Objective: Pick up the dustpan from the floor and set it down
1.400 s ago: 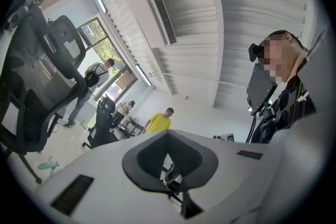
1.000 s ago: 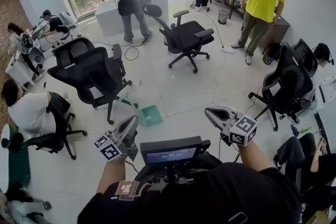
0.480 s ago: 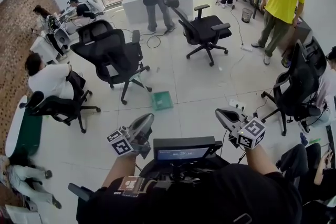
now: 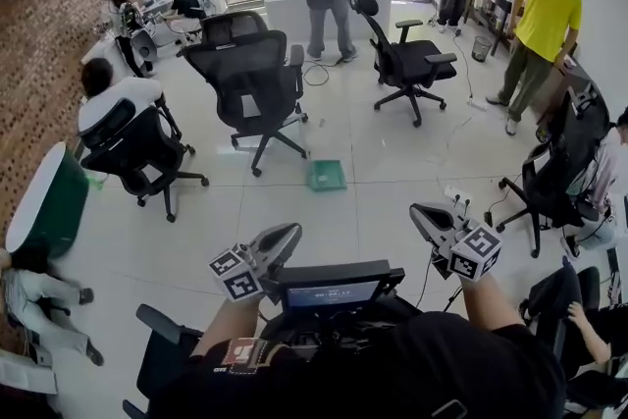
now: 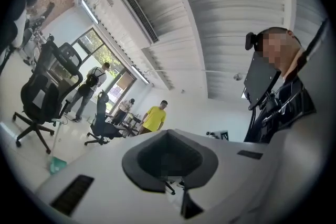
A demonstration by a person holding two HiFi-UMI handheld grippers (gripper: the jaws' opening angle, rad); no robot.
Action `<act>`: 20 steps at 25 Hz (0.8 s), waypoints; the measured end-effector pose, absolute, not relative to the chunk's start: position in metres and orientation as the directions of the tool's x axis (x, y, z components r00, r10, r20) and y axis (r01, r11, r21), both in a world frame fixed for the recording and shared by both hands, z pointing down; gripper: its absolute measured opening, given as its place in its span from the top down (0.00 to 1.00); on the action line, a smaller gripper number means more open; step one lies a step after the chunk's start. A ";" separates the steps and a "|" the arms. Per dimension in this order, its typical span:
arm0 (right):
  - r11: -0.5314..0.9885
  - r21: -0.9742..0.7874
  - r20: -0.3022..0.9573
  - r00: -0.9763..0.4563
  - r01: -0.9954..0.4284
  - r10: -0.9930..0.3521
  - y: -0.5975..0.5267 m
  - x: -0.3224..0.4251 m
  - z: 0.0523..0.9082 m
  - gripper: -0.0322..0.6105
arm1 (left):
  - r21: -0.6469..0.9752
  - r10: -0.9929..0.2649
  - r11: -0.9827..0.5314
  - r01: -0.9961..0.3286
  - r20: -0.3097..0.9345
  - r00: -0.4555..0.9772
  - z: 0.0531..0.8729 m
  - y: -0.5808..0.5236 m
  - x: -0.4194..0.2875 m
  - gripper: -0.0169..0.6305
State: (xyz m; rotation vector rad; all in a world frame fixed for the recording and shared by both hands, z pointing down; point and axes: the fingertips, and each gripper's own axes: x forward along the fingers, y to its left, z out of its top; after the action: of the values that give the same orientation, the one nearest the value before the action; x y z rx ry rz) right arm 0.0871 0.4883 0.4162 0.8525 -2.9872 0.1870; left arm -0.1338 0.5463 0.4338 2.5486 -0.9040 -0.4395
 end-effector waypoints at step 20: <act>0.779 -0.175 0.097 -0.798 -0.602 -0.595 0.717 0.145 0.414 0.94 | 0.464 -0.594 -0.757 -0.460 -0.194 0.781 0.417 0.743 -0.082 0.95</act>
State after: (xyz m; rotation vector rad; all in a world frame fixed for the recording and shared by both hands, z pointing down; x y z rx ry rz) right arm 0.1449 0.7174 0.4136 0.9855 -2.9287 0.3075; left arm -0.0819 0.7434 0.4172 2.5783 -0.7990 -0.4669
